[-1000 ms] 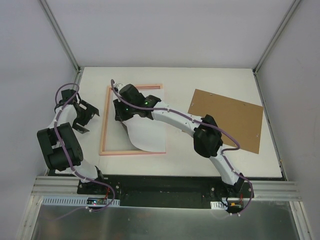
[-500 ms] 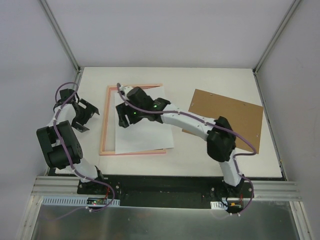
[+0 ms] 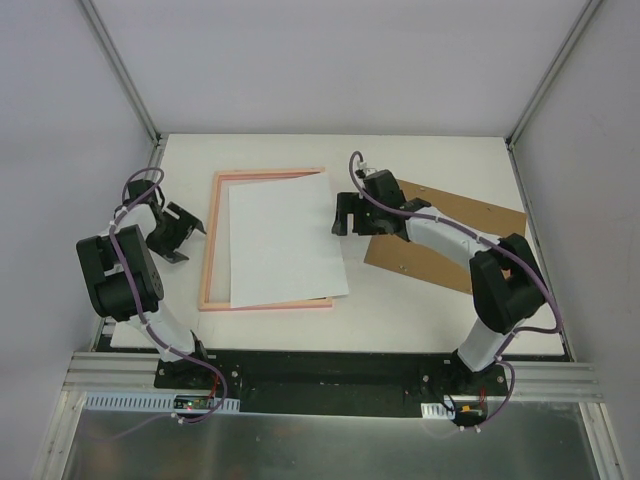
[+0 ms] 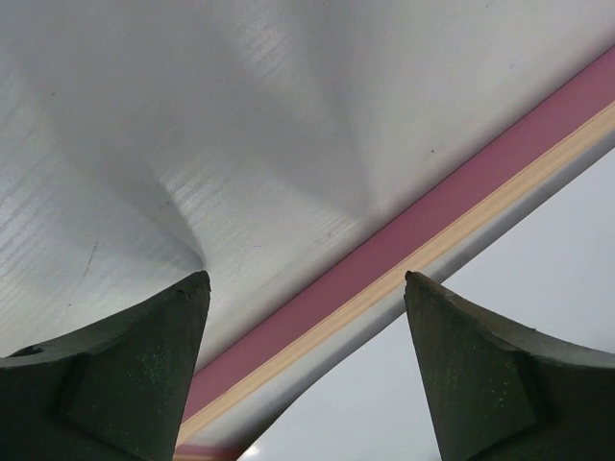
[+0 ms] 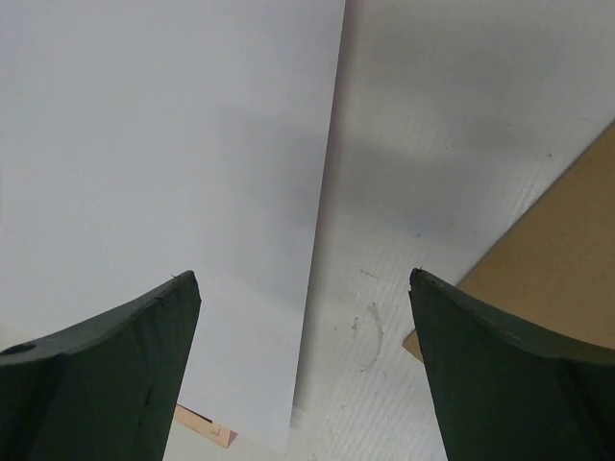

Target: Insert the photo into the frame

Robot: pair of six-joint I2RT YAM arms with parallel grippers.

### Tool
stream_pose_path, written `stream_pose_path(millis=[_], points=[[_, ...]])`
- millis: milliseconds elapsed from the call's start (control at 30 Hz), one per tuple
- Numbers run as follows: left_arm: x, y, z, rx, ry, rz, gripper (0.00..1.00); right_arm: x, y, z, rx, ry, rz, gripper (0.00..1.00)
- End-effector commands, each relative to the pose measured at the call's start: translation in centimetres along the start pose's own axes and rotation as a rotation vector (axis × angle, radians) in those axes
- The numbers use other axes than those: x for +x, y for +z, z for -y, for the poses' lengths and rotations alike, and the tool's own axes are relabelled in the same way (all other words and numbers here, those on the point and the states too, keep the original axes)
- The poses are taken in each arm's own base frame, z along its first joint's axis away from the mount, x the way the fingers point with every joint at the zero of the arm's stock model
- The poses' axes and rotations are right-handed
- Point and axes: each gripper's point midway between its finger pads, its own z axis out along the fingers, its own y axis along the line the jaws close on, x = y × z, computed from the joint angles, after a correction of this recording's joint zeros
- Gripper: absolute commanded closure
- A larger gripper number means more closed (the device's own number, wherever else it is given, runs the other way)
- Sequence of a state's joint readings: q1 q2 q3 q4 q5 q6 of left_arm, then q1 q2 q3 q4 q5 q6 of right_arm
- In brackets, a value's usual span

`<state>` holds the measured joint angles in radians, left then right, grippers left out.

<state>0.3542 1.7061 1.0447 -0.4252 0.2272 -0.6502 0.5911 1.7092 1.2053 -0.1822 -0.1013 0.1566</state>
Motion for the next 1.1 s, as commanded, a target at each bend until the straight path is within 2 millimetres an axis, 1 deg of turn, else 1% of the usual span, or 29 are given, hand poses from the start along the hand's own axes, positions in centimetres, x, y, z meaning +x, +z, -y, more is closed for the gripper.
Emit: stream_pose_path(millis=[0, 67, 100, 233, 333, 400, 567, 667, 767, 800, 900, 1000, 1067], points=[[-2.2, -0.8, 0.5, -0.007, -0.053, 0.076, 0.21, -1.0, 0.2, -1.7, -0.133, -0.01, 0.061, 0.08], [-2.4, -0.8, 0.1, -0.019, -0.069, 0.088, 0.26, -0.1, 0.9, -1.6, -0.162, -0.007, 0.035, 0.07], [-2.5, -0.8, 0.0, -0.026, -0.07, 0.094, 0.28, -0.2, 1.2, -1.7, -0.186, -0.009, 0.038, 0.07], [-2.7, -0.4, -1.1, -0.078, -0.087, 0.115, 0.36, 0.6, 2.5, -1.6, -0.229, 0.009, 0.0, 0.06], [-2.2, 0.1, -1.6, -0.096, -0.102, 0.098, 0.41, 1.2, 3.5, -1.4, -0.246, 0.024, -0.025, 0.06], [-2.0, 0.4, -2.0, -0.107, -0.109, 0.092, 0.46, 1.5, 4.0, -1.6, -0.271, 0.034, -0.039, 0.06], [-1.6, 0.7, -2.4, -0.121, -0.119, 0.085, 0.55, 2.2, 5.2, -2.3, -0.324, 0.066, -0.077, 0.07], [-1.3, 0.8, -2.3, -0.122, -0.119, 0.08, 0.62, 2.5, 5.1, -2.9, -0.366, 0.089, -0.084, 0.1], [-0.7, 1.1, -2.4, -0.135, -0.112, 0.073, 0.74, 2.8, 5.0, -3.5, -0.408, 0.115, -0.104, 0.15], [-0.6, 1.1, -2.4, -0.139, -0.112, 0.074, 0.76, 2.9, 4.9, -3.9, -0.426, 0.12, -0.109, 0.16], [0.1, 1.5, -2.7, -0.151, -0.112, 0.063, 0.83, 3.1, 4.9, -4.2, -0.454, 0.136, -0.122, 0.19], [0.5, 1.7, -2.9, -0.155, -0.112, 0.057, 0.89, 3.2, 4.8, -4.1, -0.469, 0.156, -0.131, 0.22], [0.8, 1.9, -3.1, -0.16, -0.112, 0.05, 0.91, 3.3, 4.7, -4.2, -0.485, 0.171, -0.131, 0.28]])
